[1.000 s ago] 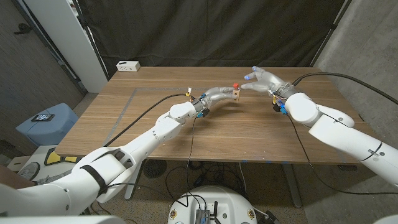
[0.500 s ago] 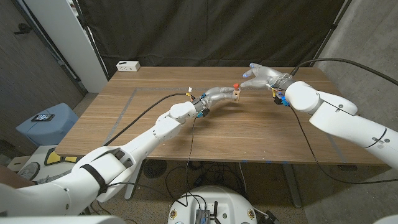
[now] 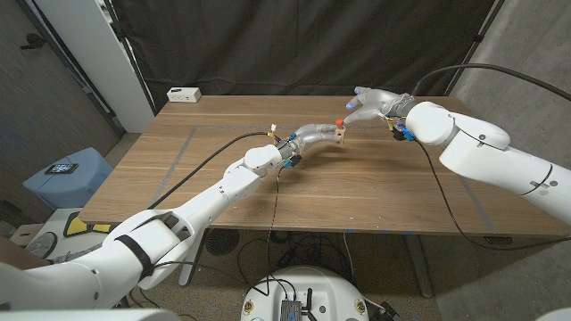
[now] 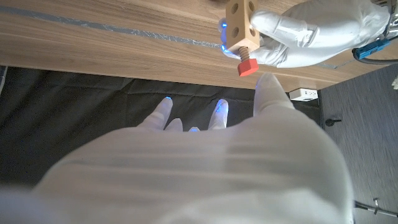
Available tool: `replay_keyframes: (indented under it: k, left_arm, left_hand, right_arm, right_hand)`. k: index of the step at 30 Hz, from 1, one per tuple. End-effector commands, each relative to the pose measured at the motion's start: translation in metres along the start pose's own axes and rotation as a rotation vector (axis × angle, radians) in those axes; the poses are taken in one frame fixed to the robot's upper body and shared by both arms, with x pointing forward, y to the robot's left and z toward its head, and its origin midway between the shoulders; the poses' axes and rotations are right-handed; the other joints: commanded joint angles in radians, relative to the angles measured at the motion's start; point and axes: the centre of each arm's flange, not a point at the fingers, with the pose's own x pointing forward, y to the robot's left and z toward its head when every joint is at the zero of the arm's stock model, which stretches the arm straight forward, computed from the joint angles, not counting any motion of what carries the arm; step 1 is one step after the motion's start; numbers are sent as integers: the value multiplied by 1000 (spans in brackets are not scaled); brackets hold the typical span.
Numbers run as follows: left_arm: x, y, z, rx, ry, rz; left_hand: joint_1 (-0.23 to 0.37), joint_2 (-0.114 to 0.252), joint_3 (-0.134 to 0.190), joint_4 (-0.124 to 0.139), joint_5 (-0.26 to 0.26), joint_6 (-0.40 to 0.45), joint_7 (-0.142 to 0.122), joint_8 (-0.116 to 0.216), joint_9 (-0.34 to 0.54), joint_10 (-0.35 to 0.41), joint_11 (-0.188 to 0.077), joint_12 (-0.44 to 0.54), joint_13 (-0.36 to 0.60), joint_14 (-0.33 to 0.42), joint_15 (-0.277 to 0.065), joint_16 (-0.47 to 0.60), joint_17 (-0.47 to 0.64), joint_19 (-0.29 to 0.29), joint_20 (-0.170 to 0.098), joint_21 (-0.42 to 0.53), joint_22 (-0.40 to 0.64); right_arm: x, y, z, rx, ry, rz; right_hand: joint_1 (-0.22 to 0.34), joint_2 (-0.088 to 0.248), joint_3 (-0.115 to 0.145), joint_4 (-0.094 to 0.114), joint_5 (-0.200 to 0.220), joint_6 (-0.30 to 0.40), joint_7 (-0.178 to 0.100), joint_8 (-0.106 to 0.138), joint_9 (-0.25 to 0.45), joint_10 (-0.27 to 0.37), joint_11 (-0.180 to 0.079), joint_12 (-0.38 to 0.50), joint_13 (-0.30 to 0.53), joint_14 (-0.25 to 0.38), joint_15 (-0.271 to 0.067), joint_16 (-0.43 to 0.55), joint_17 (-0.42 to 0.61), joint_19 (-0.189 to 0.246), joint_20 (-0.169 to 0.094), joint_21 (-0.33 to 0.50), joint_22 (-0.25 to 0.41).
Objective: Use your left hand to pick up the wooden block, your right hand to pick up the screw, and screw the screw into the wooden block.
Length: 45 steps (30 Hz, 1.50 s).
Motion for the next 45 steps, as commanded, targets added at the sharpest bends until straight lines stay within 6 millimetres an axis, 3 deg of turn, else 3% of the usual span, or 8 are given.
replay_keyframes:
  k: [1, 21, 45]
  left_arm:
    - [-1, -3, -1, -1, 1, 0]
    - [1, -5, -2, -3, 0, -17]
    - [0, -5, -3, -7, 5, -13]
  left_hand:
    - [-1, 2, 4, 6, 8, 8, -2, 2, 6, 3, 6, 8, 5, 9, -96, 3, 4, -3, 4, 3, 3]
    - [1, 2, 5, 5, 9, 10, -4, 3, 6, 2, 6, 8, 5, 9, -94, 4, 5, -3, 5, 3, 3]
    - [2, 1, 5, 5, 9, 9, -3, 2, 6, 2, 7, 9, 5, 9, -95, 4, 5, -2, 6, 3, 3]
  right_arm:
    - [8, -9, 15, -82, 19, 60]
    - [18, -13, 41, -233, 53, 112]
    - [27, 1, 49, -350, 107, 157]
  right_hand:
    - [9, 3, 8, 3, 7, 9, 5, -1, 1, -5, 0, 1, 4, -5, 6, 0, 3, -9, -1, -1, 3]
    - [-1, 8, 9, 12, 1, 30, 19, -2, 4, -1, 16, 7, 4, -6, 33, 3, 4, -23, 8, 0, 3]
    - [4, 6, 14, 9, -5, 70, 20, 8, 9, 5, 21, 10, 4, 4, 46, 7, 3, -25, 11, 4, 3]
